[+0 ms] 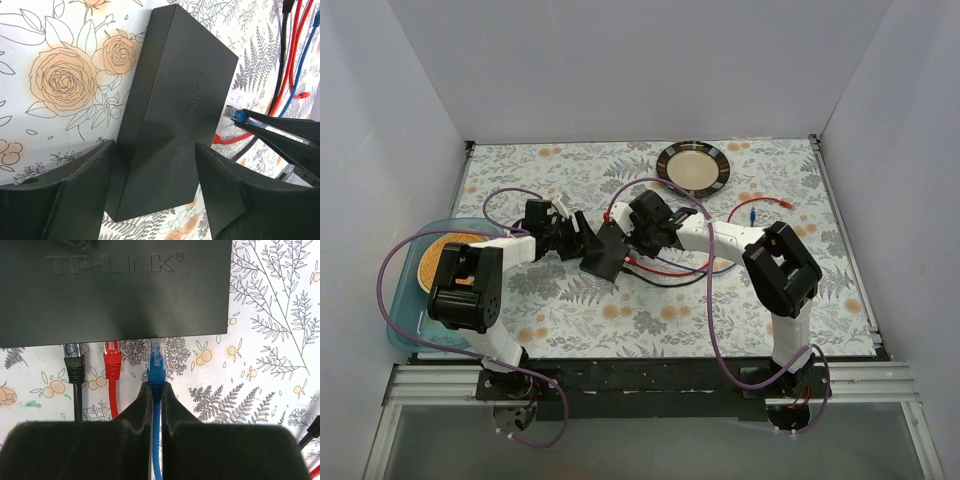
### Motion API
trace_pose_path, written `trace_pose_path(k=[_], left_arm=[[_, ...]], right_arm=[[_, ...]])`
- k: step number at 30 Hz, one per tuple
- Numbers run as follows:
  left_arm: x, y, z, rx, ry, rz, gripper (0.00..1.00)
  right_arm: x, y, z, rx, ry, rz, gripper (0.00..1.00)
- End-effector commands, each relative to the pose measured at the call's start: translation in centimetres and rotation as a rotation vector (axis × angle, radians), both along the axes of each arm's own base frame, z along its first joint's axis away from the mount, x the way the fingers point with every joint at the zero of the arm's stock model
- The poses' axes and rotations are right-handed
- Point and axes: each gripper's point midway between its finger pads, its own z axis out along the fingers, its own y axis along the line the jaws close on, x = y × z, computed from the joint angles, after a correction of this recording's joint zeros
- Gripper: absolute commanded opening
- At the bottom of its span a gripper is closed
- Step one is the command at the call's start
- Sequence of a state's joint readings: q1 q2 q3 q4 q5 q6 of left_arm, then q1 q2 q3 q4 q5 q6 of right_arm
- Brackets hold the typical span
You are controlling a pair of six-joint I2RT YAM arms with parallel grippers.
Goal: Insert the plug into the switch port
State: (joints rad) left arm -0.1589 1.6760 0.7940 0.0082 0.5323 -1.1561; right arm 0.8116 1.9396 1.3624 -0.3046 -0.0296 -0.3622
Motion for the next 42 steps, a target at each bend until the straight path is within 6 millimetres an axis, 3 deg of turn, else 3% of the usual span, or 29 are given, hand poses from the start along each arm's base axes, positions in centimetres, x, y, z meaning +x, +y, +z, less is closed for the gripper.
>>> trace_pose_path(k=[1,13,42], left_arm=[[0.1,0.3,-0.6,0.025,0.014,0.001,0.64],[0.0,0.3,-0.7,0.023,0.020,-0.003,0.63],[-0.1,0.0,-0.9,0.011,0.028,-0.021,0.61]], right_arm=[[-0.1,0.7,1.4,0.042,-0.018,0.006,0.01],[-0.3,-0.2,0.4,0.010,-0.017,-0.008,0.01],[0.3,1.7,-0.6,0.022,0.005,0.002,0.01]])
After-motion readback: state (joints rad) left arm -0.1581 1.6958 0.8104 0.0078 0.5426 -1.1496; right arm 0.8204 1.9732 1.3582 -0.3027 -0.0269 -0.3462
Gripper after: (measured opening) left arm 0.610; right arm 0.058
